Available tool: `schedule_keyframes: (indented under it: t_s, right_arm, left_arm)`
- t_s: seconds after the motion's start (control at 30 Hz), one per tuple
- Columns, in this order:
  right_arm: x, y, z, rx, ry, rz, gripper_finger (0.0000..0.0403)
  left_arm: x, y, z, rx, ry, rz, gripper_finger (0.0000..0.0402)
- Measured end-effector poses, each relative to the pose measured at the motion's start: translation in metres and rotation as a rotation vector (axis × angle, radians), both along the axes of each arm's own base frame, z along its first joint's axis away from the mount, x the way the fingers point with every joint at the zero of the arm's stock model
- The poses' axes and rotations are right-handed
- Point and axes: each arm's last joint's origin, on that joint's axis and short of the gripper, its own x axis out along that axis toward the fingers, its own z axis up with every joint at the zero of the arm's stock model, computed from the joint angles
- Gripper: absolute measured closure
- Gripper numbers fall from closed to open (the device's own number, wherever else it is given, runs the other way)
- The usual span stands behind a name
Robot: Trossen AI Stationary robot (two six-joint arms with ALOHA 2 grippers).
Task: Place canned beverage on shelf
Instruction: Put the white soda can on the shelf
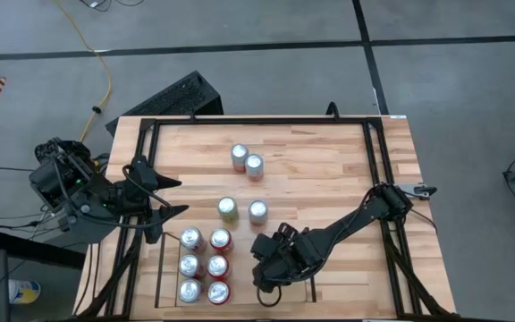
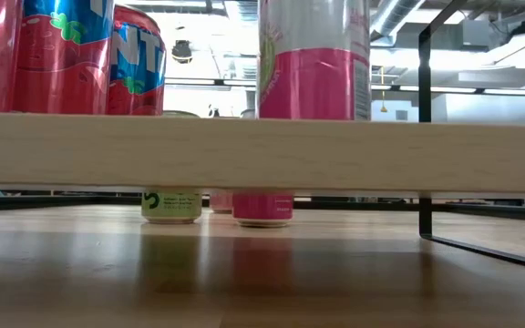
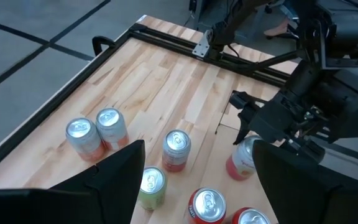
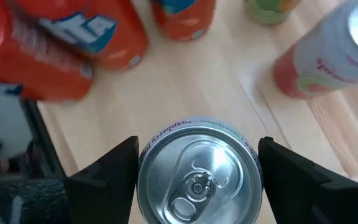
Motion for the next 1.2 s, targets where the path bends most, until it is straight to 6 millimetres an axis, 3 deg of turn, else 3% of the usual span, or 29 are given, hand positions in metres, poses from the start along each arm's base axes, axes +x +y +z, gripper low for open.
schedule_keyframes:
  t_s: [0.53,0.73,1.03,1.2]
  right_arm:
    - [0.018,-0.012,0.018,-0.147,-0.017,0.665,0.0127]
    - [0.023,-0.017,0.020,-0.072,-0.037,0.782,0.0127]
    - [0.022,-0.005,0.025,-0.115,-0.115,0.990,0.0127]
    - [0.025,0.002,0.029,-0.116,-0.190,1.016,0.0127]
  left_arm:
    - [0.000,0.000,0.000,0.001,0.000,0.001,0.0120]
    - [0.000,0.000,0.000,0.002,-0.001,0.002,0.0120]
    - [0.000,0.001,0.000,0.014,-0.011,0.018,0.0120]
    - [0.000,0.001,0.000,0.015,-0.011,0.019,0.0120]
